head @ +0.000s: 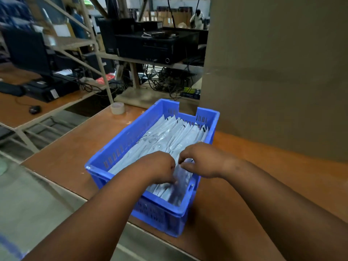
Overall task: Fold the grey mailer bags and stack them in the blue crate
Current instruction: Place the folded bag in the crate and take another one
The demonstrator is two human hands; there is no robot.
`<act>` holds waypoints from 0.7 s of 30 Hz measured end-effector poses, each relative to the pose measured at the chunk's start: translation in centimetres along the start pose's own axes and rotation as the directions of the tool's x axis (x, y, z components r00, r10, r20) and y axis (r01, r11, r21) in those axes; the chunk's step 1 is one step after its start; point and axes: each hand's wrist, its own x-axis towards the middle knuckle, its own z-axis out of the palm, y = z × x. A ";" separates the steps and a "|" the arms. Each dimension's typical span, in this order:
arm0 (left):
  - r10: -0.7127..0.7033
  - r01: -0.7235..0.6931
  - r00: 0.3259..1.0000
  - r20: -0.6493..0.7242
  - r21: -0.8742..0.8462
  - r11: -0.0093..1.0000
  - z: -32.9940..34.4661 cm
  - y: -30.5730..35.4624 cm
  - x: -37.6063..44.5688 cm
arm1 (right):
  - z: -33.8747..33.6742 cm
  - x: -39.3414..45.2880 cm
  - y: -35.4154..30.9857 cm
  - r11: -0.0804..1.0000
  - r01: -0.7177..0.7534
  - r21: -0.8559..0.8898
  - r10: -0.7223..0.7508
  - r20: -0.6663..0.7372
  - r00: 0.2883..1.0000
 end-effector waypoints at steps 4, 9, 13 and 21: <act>-0.011 -0.022 0.931 -0.366 -0.086 0.996 0.7 -1.4 -5.1 | 1.3 -5.5 -0.9 0.980 0.186 0.065 -0.163 -0.262 0.951; 0.004 -0.034 0.891 -0.453 -0.060 0.998 5.6 -0.4 -9.5 | 4.9 -8.5 -4.4 0.977 0.207 0.051 -0.192 -0.205 0.960; -0.128 0.094 0.814 -0.566 -0.090 0.992 9.1 1.8 -12.1 | 8.1 -9.1 -6.2 0.987 0.157 -0.045 -0.163 -0.194 0.967; 0.003 0.021 0.868 -0.497 0.043 0.999 7.7 -0.2 -13.0 | 8.3 -8.6 -6.3 0.981 0.195 0.014 -0.188 -0.211 0.959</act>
